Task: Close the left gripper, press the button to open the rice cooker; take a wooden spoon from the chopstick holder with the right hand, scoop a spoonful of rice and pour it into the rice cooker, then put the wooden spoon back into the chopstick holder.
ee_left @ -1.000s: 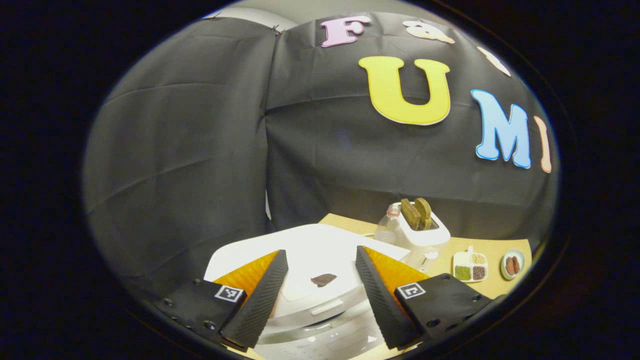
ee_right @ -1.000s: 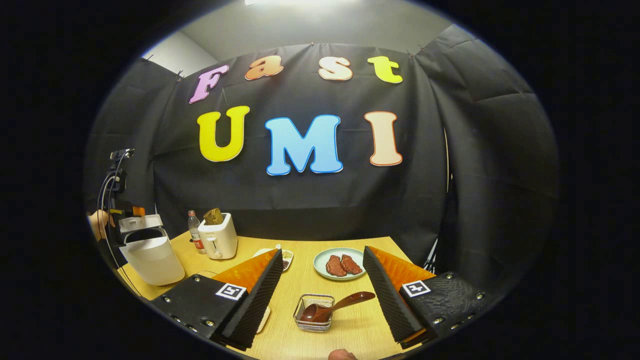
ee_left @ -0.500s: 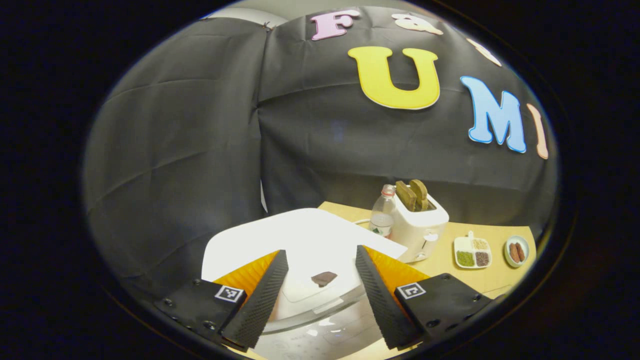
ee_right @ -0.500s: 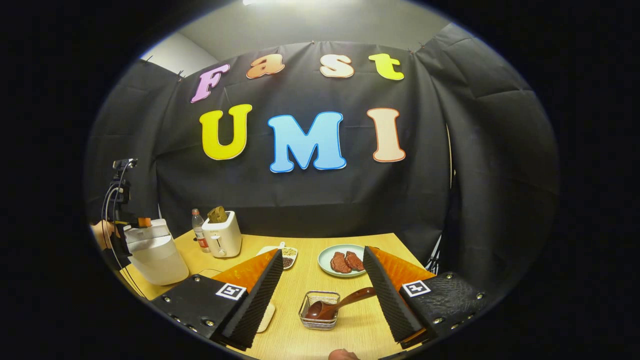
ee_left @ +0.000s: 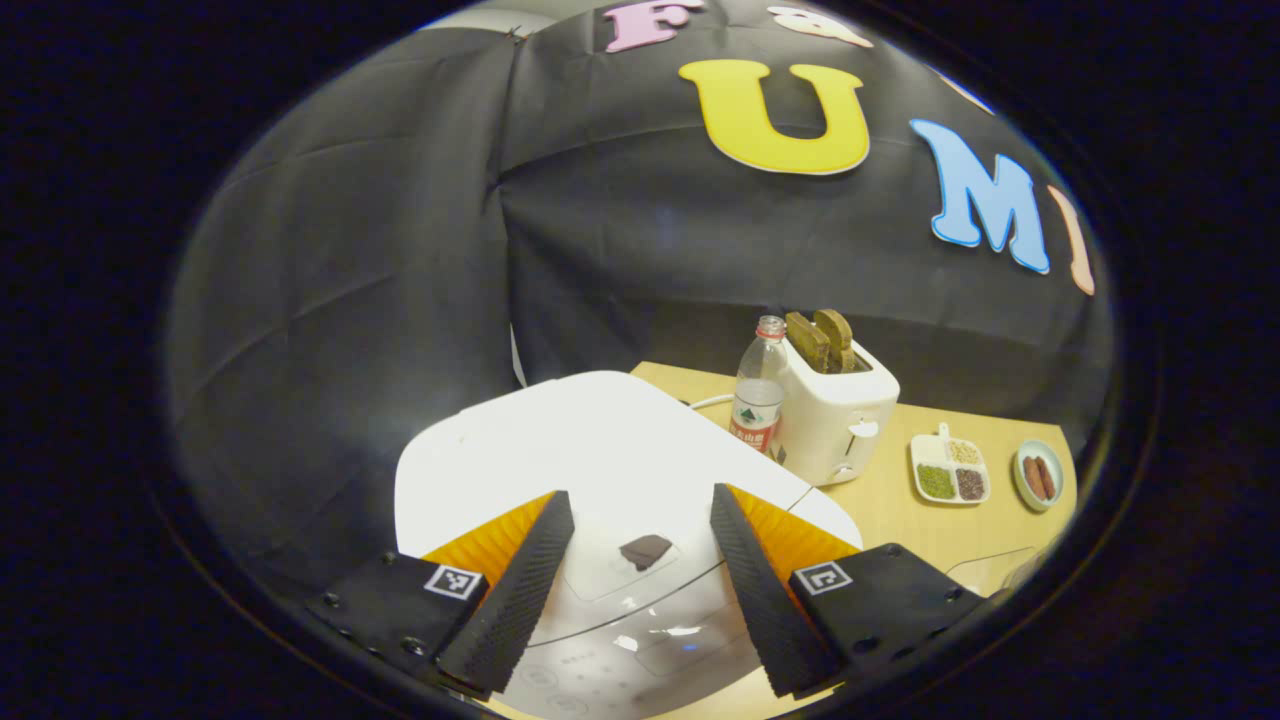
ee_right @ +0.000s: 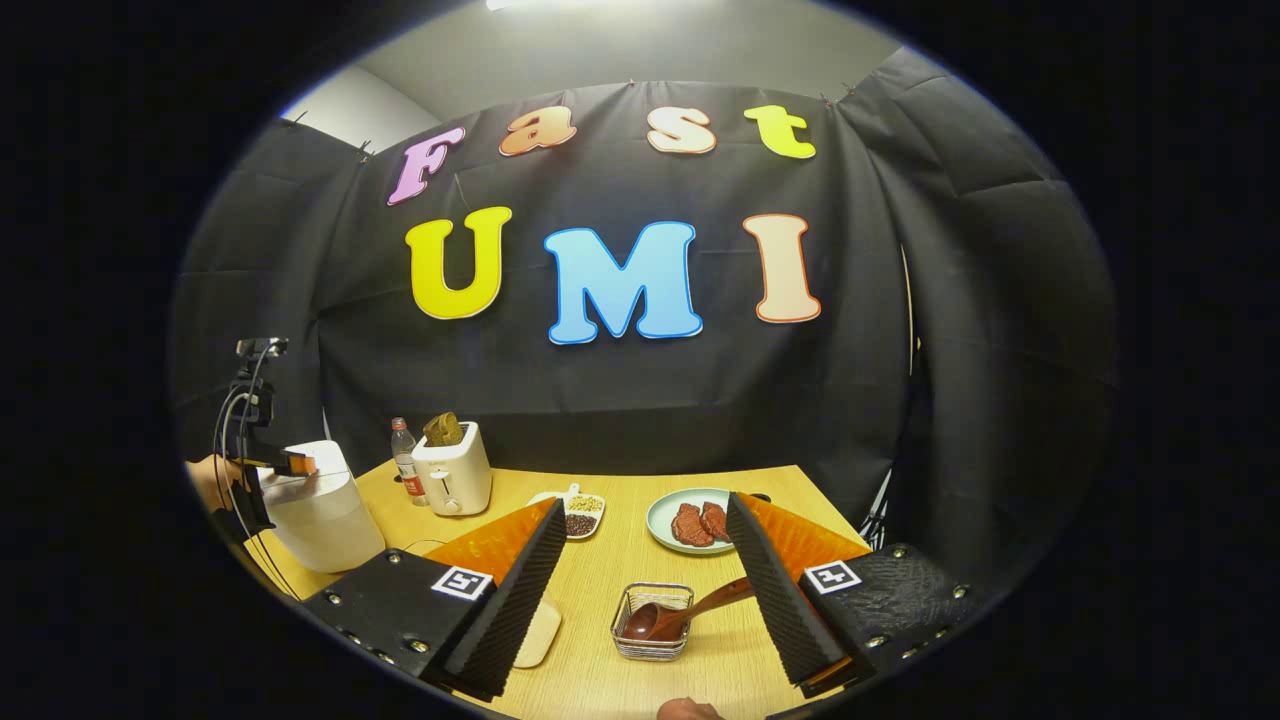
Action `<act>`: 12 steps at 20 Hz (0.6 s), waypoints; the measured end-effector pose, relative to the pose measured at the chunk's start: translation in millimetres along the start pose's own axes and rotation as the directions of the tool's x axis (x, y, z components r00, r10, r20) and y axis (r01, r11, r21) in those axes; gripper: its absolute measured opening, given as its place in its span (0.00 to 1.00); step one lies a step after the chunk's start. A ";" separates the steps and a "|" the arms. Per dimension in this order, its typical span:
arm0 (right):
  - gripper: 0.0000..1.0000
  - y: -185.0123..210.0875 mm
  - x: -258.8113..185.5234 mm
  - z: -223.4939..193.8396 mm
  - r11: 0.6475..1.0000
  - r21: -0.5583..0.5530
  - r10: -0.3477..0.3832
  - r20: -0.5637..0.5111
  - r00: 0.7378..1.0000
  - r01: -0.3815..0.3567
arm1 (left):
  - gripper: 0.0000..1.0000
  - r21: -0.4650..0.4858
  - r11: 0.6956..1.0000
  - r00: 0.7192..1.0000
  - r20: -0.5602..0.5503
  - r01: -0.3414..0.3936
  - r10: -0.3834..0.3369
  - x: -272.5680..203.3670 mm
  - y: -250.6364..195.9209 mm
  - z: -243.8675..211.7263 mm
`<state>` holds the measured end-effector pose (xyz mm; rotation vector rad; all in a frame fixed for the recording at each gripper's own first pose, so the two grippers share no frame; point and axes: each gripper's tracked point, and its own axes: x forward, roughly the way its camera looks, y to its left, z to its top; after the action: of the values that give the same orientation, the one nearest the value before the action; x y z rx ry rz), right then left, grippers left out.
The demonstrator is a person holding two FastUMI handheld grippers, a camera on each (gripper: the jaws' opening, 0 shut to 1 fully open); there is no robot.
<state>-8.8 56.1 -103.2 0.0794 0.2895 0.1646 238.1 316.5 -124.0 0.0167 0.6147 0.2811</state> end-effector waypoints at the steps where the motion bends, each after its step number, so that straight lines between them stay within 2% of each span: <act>1: 0.98 5.0 1.4 -0.2 1.000 0.007 0.011 -0.005 1.000 -0.011 | 1.00 -0.001 1.000 1.000 -0.002 -0.002 0.002 -1.7 -1.1 1.1; 4: 0.98 18.0 4.3 10.9 0.999 0.001 0.036 0.003 0.999 -0.036 | 0.99 -0.042 0.999 1.000 0.012 0.020 -0.020 -1.9 -2.2 4.7; 7: 0.97 32.7 3.6 33.5 0.998 -0.021 0.057 0.052 0.997 -0.056 | 1.00 -0.027 0.997 0.997 0.045 0.067 -0.066 -4.7 -7.2 9.1; 9: 0.98 44.5 5.9 46.1 0.997 -0.040 0.074 0.071 0.995 -0.072 | 0.98 -0.007 0.997 0.989 0.126 0.076 -0.074 -18.4 -7.0 30.9; 12: 0.97 60.0 5.1 67.1 0.996 -0.035 0.085 0.109 0.990 -0.082 | 0.99 0.017 0.990 0.949 0.285 0.139 -0.138 -64.4 -24.7 79.6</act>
<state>6.5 112.4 -34.5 0.0699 0.1736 0.2470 239.6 281.1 -24.8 0.0108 0.3257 0.1387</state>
